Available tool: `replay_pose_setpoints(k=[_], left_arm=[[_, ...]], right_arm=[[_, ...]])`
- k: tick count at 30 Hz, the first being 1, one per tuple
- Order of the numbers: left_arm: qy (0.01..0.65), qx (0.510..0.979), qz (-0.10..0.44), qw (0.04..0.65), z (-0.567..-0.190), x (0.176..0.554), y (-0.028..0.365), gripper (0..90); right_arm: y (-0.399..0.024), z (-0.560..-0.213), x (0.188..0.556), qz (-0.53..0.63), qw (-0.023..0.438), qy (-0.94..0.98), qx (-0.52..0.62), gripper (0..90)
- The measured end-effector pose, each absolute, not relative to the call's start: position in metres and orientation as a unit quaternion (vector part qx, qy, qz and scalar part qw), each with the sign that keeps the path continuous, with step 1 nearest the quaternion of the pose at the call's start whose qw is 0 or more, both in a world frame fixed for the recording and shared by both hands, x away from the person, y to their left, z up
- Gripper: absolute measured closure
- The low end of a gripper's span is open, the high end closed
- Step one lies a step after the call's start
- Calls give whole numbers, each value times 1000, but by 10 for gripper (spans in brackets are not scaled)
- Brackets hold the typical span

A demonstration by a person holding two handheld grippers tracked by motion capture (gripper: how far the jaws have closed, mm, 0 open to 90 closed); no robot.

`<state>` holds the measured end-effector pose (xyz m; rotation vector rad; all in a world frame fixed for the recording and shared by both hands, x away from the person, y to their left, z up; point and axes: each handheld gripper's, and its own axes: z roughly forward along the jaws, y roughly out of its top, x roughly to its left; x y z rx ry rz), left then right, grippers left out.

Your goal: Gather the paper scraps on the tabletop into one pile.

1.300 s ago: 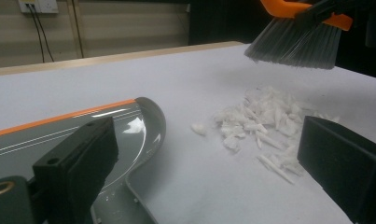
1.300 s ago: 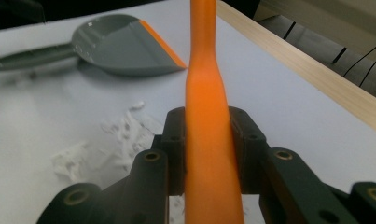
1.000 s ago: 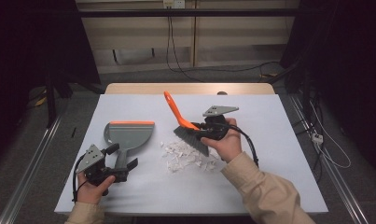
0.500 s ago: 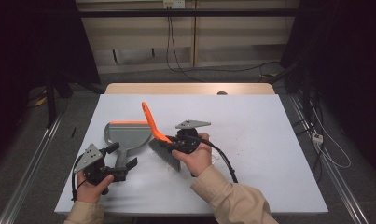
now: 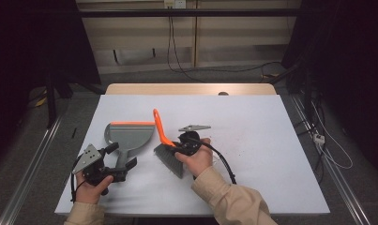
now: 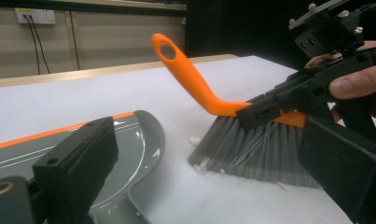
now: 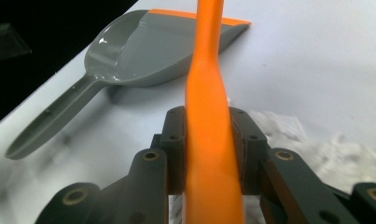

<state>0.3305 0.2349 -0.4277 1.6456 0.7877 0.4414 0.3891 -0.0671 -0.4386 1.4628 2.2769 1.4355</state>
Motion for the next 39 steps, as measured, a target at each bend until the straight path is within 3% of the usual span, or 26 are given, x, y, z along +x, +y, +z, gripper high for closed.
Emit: replay_pose_setpoints(k=[11,18,25,33,39], left_arm=[[335,712,188,588,-428,331,231,46],[334,714,190,585,-428,331,230,46],[334,714,189,586,-428,331,229,46],[337,712,186,586,-430,333,230,46],[340,714,186,583,-432,333,232,46]], right_arm=[[-108,-432,390,453,90,737,493,707],[-129,-422,389,473,96,717,503,710],[-114,-409,392,494,99,715,484,710],[-73,-431,405,479,74,735,474,710],[-87,-432,407,457,85,742,483,708]])
